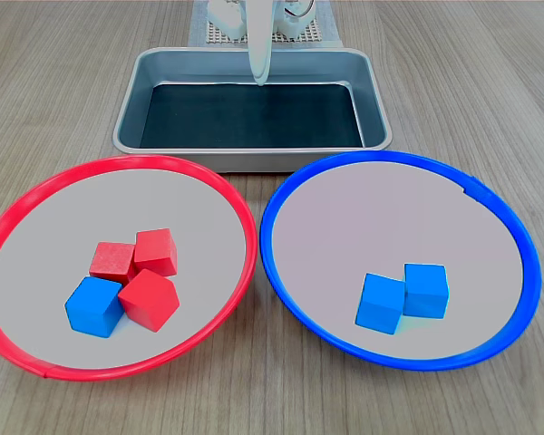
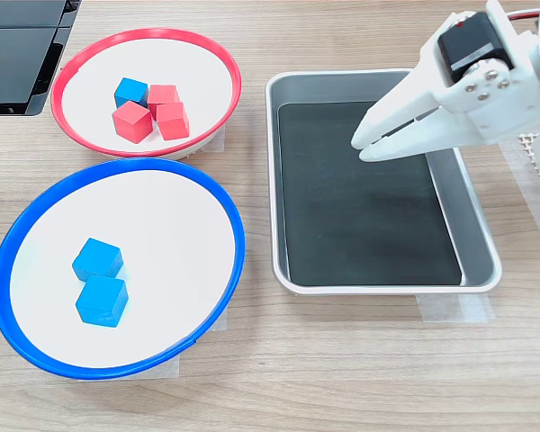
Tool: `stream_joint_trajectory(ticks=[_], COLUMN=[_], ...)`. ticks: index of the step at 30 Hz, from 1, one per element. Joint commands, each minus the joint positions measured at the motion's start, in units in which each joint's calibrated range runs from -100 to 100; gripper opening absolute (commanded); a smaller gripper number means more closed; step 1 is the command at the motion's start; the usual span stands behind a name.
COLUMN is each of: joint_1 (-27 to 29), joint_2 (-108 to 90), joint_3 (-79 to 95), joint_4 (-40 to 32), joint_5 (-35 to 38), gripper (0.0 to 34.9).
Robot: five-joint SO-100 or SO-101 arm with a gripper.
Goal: Relocate any blue block in the red dish to the blue dish, correcting any misplacements.
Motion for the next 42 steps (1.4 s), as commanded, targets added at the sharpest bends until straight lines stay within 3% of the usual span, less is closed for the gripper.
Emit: stream_joint_trajectory(ticks=[1, 33, 42], joint_1=[-0.06, 0.03, 3.04], joint_2=[0.09, 0.77, 22.18], joint_3=[-0.19, -0.55, -19.76], joint_4=[0.33, 0.00, -5.12], joint_5=[-0.05, 0.15, 3.91], gripper=[0.4, 0.4, 0.4])
